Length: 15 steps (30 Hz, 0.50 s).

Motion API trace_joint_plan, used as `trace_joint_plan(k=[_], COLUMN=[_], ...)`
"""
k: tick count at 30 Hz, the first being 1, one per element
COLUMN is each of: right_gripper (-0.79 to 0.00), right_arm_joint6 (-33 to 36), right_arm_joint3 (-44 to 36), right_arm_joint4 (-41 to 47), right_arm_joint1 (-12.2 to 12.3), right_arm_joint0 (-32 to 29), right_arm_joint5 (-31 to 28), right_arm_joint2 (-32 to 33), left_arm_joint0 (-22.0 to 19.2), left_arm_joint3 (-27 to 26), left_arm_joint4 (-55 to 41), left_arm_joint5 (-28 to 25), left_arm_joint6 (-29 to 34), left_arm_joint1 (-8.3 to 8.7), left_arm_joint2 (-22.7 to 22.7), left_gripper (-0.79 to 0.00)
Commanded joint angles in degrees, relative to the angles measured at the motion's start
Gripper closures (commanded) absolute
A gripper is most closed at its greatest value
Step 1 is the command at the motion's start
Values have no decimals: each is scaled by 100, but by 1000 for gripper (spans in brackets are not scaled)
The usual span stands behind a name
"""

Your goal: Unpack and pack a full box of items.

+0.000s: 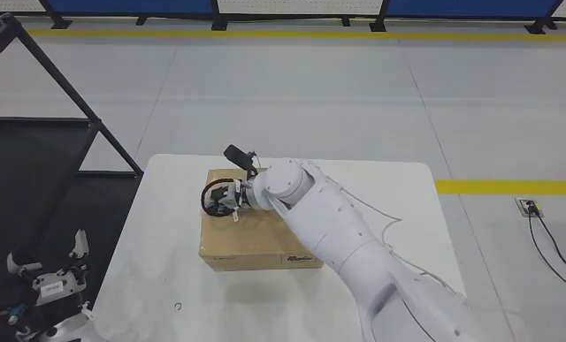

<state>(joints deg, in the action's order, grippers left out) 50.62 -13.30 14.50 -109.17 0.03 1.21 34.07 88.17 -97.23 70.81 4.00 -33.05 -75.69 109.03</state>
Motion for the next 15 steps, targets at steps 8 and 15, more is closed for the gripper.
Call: trace_joint_plan(k=[8,15], right_gripper=[0,0], right_arm_joint6=[356,376], right_arm_joint3=[324,612], right_arm_joint4=[-61,-166], right_arm_joint1=[57,231], right_arm_joint0=[165,249], right_arm_joint5=[-48,39], right_arm_joint2=[137,251], left_arm_joint0=[-75,-178], left_arm_joint3=[-42,-81], left_arm_joint4=[112,211], left_arm_joint5=[-183,-309], left_arm_joint6=[55,115], left_arm_joint1=[12,22], left_arm_joint2=[-8,-65], left_gripper=[-730,-730])
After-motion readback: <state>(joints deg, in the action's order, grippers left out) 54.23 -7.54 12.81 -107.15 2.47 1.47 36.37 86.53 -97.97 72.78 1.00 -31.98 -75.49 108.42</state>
